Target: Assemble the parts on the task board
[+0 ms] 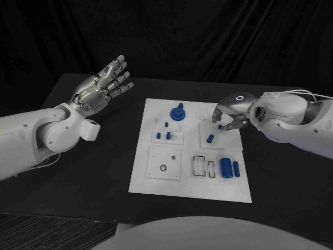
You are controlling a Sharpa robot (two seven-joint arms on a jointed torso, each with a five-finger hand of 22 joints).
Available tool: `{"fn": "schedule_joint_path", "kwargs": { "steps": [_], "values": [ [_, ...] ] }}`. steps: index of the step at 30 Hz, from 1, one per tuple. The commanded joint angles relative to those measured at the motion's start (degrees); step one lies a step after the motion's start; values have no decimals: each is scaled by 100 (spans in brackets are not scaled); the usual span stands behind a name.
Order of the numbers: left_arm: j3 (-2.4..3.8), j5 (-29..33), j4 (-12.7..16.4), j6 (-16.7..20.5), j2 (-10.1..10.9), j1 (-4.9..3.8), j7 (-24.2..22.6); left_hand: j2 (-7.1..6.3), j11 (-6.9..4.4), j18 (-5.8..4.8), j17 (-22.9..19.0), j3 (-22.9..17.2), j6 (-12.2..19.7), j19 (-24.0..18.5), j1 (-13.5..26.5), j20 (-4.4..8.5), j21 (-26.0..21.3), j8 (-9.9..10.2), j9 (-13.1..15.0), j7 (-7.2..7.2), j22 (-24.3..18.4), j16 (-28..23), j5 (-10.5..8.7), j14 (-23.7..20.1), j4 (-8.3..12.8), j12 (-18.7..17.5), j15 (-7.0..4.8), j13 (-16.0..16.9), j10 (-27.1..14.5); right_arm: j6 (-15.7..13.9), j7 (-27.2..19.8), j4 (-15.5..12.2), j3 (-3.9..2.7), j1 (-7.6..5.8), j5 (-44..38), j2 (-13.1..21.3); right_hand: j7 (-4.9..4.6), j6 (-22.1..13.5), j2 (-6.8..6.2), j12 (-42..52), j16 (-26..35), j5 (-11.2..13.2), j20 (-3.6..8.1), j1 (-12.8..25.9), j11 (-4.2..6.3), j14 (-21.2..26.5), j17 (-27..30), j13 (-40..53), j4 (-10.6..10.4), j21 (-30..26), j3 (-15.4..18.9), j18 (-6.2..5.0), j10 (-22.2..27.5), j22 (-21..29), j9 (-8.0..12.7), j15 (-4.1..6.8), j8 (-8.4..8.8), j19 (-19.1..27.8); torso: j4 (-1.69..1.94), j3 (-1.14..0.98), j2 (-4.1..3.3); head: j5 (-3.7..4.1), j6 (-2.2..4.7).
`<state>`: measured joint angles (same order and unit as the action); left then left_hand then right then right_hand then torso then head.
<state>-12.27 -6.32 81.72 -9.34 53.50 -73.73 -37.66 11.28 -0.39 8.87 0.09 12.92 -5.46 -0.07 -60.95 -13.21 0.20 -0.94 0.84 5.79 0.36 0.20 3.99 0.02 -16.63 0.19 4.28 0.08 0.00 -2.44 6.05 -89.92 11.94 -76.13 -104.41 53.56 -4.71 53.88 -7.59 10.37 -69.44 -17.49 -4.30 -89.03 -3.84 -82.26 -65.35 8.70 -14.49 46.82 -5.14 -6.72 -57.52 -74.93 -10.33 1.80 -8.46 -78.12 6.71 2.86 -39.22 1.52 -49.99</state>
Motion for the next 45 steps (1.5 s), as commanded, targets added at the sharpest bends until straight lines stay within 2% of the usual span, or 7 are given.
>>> {"fn": "schedule_joint_path", "kwargs": {
  "steps": [1,5,9,18,26,39,45],
  "values": [
    [6,74,29,-120,1,10,-97,20,73,83,-9,47,-38,7,-96,-15,-13,-2,13,-95,17,-20,77,-2,-1,-19,50,-8,0,-225,-154,59,-4,44,-57,-14,-37,232,51,-35,-29,-129,12,-68,21,-27,7,-47,19,9,-95,-23,-129,-578,-68,33,-101,-51,-17,2,6,-4,-1],
    [5,74,44,-128,4,13,-81,48,120,118,-9,91,-106,8,-334,-27,-11,-10,21,-179,23,-20,323,-2,2,-19,-13,-8,0,-274,-176,128,-4,102,-57,-33,-15,346,25,-100,-28,-407,27,-134,27,-22,13,-122,45,1,-212,-20,-228,-585,-143,42,-136,-54,-15,3,15,11,-1],
    [5,74,52,-129,5,14,-72,44,124,122,-9,105,-121,8,-391,-29,-11,-12,22,-195,22,-20,375,-2,4,-19,-26,-8,0,-308,-187,195,-4,165,-57,-49,-20,411,-26,-154,-39,-806,42,-193,31,-21,5,-193,82,17,-382,-17,-370,-596,-246,51,-163,-59,-19,-2,16,-4,-1],
    [5,74,52,-176,9,24,-12,82,156,130,-9,133,-165,9,-562,-49,-9,-18,27,-263,31,-20,605,-2,-2,-19,28,-8,0,-559,-281,329,-4,305,-57,-74,-30,553,-53,-55,-87,-799,70,-162,92,-46,-40,-185,162,112,-524,-7,-801,-614,-519,84,-332,-84,-23,22,38,-34,-1],
    [5,74,39,-201,-3,42,37,151,202,135,-9,122,-201,12,-871,-99,-5,-22,31,-321,54,-20,1025,-2,-1,-19,114,-8,0,-868,-358,409,-4,365,-57,-88,-80,658,-25,-3,-114,-789,83,-210,126,-64,-66,-161,268,194,-610,6,-1006,-630,-687,88,-463,-107,-23,13,43,-10,-1],
    [5,74,23,-208,-11,59,123,173,246,137,-9,129,-235,14,-930,-116,-2,-29,36,-345,66,-20,1078,-2,-7,-13,141,-3,12,-1609,-422,306,-5,364,-2,68,-131,793,47,4,-185,-845,48,-243,134,-113,-138,-157,367,418,-725,47,-1202,-673,-844,19,-574,-168,-35,25,62,-58,-1],
    [5,74,20,-194,-16,61,167,181,255,137,-9,131,-248,14,-942,-120,-1,-31,37,-357,73,-20,1090,-2,-8,-11,149,-1,17,-1800,-345,34,-5,166,21,227,-152,772,54,-25,-185,-865,33,-234,113,-118,-134,-170,372,427,-752,49,-1202,-673,-856,-4,-560,-170,-33,31,67,-71,-1]
  ]
}}
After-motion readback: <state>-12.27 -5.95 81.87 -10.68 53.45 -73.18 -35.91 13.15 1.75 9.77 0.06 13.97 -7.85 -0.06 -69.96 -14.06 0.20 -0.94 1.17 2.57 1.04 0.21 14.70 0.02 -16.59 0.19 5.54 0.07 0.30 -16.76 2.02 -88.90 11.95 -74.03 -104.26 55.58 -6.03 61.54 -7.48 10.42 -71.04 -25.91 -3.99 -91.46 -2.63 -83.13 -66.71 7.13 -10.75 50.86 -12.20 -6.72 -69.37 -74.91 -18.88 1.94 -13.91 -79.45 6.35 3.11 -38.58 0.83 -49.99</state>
